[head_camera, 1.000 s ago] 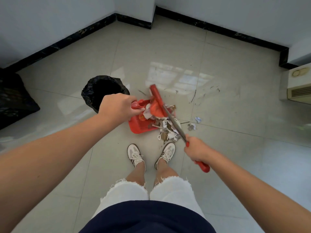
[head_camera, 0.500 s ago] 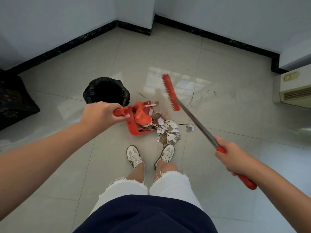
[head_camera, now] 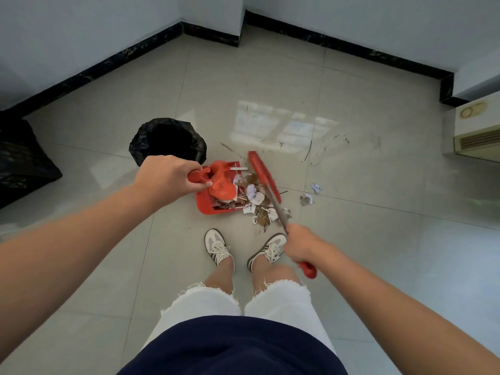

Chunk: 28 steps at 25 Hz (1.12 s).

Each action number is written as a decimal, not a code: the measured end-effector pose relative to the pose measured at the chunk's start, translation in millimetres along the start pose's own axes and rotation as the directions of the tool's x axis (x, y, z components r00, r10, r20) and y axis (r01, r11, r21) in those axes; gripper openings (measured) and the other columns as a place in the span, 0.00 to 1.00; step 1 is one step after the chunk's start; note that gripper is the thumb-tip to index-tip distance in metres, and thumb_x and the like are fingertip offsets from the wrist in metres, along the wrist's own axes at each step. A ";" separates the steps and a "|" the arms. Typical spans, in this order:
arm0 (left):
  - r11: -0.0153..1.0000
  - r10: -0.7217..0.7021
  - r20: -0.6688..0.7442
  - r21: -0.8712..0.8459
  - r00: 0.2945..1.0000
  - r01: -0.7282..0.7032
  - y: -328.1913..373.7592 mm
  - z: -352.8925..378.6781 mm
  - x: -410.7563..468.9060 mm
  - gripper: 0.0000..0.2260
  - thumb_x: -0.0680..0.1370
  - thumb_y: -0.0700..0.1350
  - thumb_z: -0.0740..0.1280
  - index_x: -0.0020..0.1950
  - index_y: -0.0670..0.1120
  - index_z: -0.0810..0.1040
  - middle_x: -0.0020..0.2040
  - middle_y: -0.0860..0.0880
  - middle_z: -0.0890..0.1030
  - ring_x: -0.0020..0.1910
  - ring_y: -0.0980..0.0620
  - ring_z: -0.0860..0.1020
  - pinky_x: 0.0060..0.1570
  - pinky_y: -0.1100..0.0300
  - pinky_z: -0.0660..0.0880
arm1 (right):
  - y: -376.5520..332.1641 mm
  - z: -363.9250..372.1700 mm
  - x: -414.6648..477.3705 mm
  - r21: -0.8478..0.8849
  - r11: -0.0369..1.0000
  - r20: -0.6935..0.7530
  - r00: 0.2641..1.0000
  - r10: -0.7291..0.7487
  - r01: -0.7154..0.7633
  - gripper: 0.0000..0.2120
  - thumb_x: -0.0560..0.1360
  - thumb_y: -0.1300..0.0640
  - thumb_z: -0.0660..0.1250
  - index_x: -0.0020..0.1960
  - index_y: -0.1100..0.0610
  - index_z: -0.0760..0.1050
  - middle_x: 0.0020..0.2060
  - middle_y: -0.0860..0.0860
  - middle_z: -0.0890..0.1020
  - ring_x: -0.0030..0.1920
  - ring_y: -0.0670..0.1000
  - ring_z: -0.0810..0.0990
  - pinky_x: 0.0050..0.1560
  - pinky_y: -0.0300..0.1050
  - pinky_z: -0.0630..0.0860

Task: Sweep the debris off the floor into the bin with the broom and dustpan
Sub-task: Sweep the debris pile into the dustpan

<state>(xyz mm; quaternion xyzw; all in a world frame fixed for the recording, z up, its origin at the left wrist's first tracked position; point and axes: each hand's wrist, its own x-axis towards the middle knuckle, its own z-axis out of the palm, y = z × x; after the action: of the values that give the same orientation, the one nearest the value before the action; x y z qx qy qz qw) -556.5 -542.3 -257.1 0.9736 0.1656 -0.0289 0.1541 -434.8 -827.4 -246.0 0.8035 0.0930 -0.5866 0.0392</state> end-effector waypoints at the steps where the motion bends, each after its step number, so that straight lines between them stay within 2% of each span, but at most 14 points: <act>1: 1.000 0.000 -0.007 -0.007 1.000 0.000 -2.3 0.3 -1.7 0.24 0.68 0.69 0.57 0.36 0.51 0.81 0.26 0.51 0.77 0.26 0.49 0.75 0.24 0.63 0.62 | -4.8 7.1 -2.8 -0.004 1.000 0.018 0.999 -0.028 0.028 0.15 0.69 0.69 0.52 0.54 0.61 0.69 0.40 0.64 0.81 0.32 0.64 0.84 0.26 0.55 0.79; 3: 1.000 -0.024 -0.007 -0.020 1.000 0.024 -9.6 -2.3 -4.9 0.24 0.67 0.69 0.58 0.37 0.52 0.81 0.26 0.52 0.77 0.26 0.49 0.75 0.25 0.62 0.64 | -7.1 7.3 -9.4 -0.015 0.997 0.041 0.996 -0.076 0.077 0.17 0.69 0.68 0.53 0.54 0.57 0.69 0.40 0.64 0.81 0.33 0.67 0.84 0.27 0.60 0.79; 5: 0.998 -0.054 0.001 -0.034 0.999 0.054 -16.4 -6.0 -7.7 0.24 0.67 0.70 0.57 0.38 0.53 0.82 0.26 0.53 0.76 0.27 0.50 0.74 0.25 0.62 0.64 | -0.5 -11.3 -16.2 -0.029 0.994 0.036 0.993 -0.108 0.109 0.19 0.70 0.65 0.54 0.58 0.54 0.70 0.36 0.60 0.79 0.26 0.61 0.79 0.25 0.51 0.77; 7: 0.997 -0.077 0.027 -0.024 0.997 0.078 -17.4 -7.5 -8.9 0.24 0.67 0.70 0.58 0.39 0.54 0.82 0.26 0.55 0.74 0.27 0.52 0.71 0.27 0.63 0.62 | 12.2 -39.4 -30.0 -0.002 0.993 0.000 0.993 -0.122 0.122 0.19 0.73 0.63 0.55 0.60 0.49 0.72 0.31 0.55 0.74 0.23 0.53 0.72 0.23 0.42 0.72; 10: 0.983 -0.175 0.228 -0.015 0.958 0.183 -8.9 -11.8 -7.3 0.19 0.68 0.69 0.64 0.46 0.57 0.82 0.33 0.57 0.78 0.34 0.54 0.73 0.34 0.59 0.72 | 40.5 -71.4 -56.3 0.111 0.988 -0.069 0.993 -0.098 0.105 0.20 0.74 0.62 0.59 0.58 0.39 0.71 0.31 0.54 0.72 0.24 0.51 0.69 0.23 0.39 0.70; 12: 0.968 -0.230 0.372 -0.006 0.899 0.251 0.9 -15.9 -8.8 0.19 0.68 0.68 0.67 0.52 0.60 0.81 0.41 0.59 0.80 0.41 0.55 0.75 0.43 0.56 0.76 | 56.7 -78.5 -69.3 0.121 0.988 -0.134 0.987 -0.084 0.100 0.21 0.74 0.61 0.59 0.57 0.37 0.68 0.31 0.55 0.73 0.24 0.52 0.69 0.24 0.41 0.71; 13: 0.966 -0.239 0.389 0.001 0.890 0.259 6.1 -16.3 -11.4 0.19 0.68 0.68 0.67 0.53 0.60 0.80 0.43 0.59 0.81 0.43 0.55 0.76 0.45 0.56 0.77 | 64.4 -80.4 -71.8 0.107 0.989 -0.177 0.980 -0.086 0.106 0.21 0.73 0.61 0.59 0.57 0.37 0.68 0.31 0.55 0.73 0.24 0.53 0.70 0.24 0.42 0.72; 16: 0.961 -0.267 0.259 -0.003 0.928 0.277 23.0 -17.0 -24.2 0.16 0.70 0.66 0.68 0.49 0.57 0.82 0.41 0.56 0.82 0.45 0.51 0.80 0.40 0.57 0.75 | 84.9 -93.7 -69.3 0.112 0.987 -0.272 0.959 -0.078 0.112 0.20 0.74 0.63 0.59 0.59 0.42 0.71 0.30 0.56 0.73 0.23 0.53 0.69 0.24 0.42 0.71; 18: 0.939 -0.314 0.156 -0.094 0.937 0.330 36.7 -26.2 -31.5 0.14 0.69 0.63 0.70 0.41 0.53 0.81 0.31 0.55 0.77 0.39 0.48 0.79 0.34 0.59 0.69 | 97.2 -112.9 -64.7 0.168 0.981 -0.294 0.955 -0.045 0.097 0.22 0.74 0.65 0.61 0.64 0.46 0.71 0.30 0.56 0.71 0.22 0.52 0.67 0.22 0.39 0.68; 20: 0.902 -0.395 0.069 -0.161 0.916 0.401 50.0 -43.7 -41.4 0.16 0.68 0.63 0.72 0.35 0.51 0.76 0.26 0.55 0.71 0.35 0.48 0.76 0.32 0.59 0.66 | 108.8 -136.7 -60.4 0.203 0.975 -0.293 0.956 -0.031 0.094 0.24 0.75 0.66 0.63 0.68 0.50 0.70 0.30 0.56 0.70 0.21 0.50 0.66 0.19 0.36 0.66; 26: 0.803 -0.576 -0.072 -0.238 0.815 0.547 99.5 -97.1 -106.4 0.16 0.66 0.67 0.72 0.42 0.55 0.83 0.29 0.53 0.77 0.32 0.53 0.75 0.32 0.57 0.69 | 134.3 -183.9 -45.5 0.217 0.969 -0.267 0.962 -0.059 0.119 0.29 0.74 0.68 0.64 0.73 0.55 0.65 0.29 0.56 0.70 0.18 0.48 0.66 0.18 0.35 0.65; 28: 0.763 -0.614 -0.098 -0.326 0.783 0.558 116.4 -109.5 -127.6 0.19 0.64 0.69 0.71 0.43 0.56 0.84 0.30 0.51 0.80 0.34 0.51 0.77 0.35 0.54 0.72 | 138.8 -191.0 -39.8 0.247 0.961 -0.251 0.966 -0.062 0.126 0.29 0.74 0.68 0.64 0.74 0.55 0.65 0.29 0.56 0.70 0.18 0.48 0.66 0.18 0.35 0.65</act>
<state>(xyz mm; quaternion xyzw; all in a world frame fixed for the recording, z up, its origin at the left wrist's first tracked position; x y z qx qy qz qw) -637.8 -652.9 -105.4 0.8382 0.4795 0.0454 0.2556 -240.8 -934.6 -155.6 0.8615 0.0576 -0.4930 -0.1067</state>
